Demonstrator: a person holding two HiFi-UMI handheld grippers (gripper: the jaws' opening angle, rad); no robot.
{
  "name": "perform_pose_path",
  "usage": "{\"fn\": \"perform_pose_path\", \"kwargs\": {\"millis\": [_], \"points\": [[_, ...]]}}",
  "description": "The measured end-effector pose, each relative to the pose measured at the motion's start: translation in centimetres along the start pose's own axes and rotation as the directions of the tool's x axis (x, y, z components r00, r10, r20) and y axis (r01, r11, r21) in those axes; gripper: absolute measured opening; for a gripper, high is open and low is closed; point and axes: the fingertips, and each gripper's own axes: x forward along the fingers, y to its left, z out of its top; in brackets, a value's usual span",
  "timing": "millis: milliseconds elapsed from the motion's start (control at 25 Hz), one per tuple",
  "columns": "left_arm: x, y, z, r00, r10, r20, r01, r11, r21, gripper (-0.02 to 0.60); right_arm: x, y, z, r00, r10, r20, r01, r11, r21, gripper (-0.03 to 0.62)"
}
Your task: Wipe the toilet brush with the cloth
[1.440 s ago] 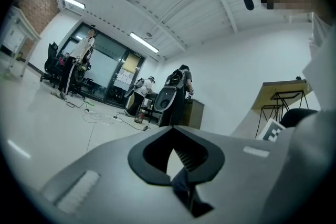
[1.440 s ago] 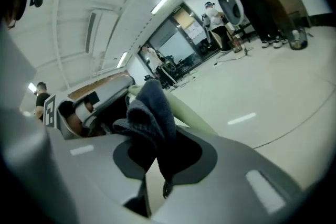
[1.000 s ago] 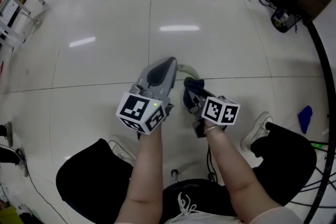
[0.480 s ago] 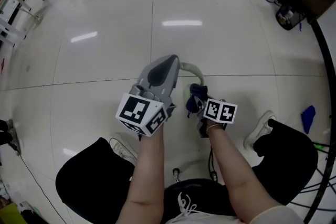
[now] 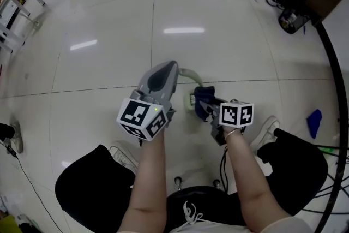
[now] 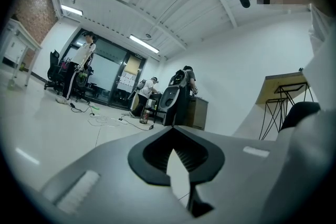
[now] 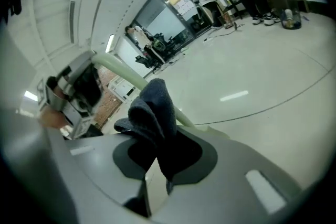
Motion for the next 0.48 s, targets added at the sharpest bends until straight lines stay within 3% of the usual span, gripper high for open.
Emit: {"fn": "perform_pose_path", "kwargs": {"millis": [80, 160, 320, 480], "points": [[-0.3, -0.1, 0.0, 1.000, 0.011, -0.015, -0.011, 1.000, 0.003, 0.006, -2.4, 1.9, 2.4, 0.998, 0.070, 0.006, -0.069, 0.997, -0.043, 0.064], [-0.6, -0.4, -0.1, 0.999, 0.019, -0.030, -0.019, 1.000, 0.006, 0.006, -5.2, 3.2, 5.6, 0.993, 0.095, 0.069, -0.089, 0.992, -0.091, 0.064], [-1.9, -1.2, -0.3, 0.999, 0.033, -0.038, -0.032, 0.999, 0.016, 0.006, -10.1, 6.3, 10.7, 0.958, 0.125, 0.257, -0.084, 0.983, -0.163, 0.064], [-3.2, -2.5, 0.8, 0.999, 0.041, -0.024, -0.040, 0.998, 0.049, 0.006, -12.6, 8.6, 12.5, 0.923, 0.120, 0.366, -0.040, 0.975, -0.220, 0.064]]}}
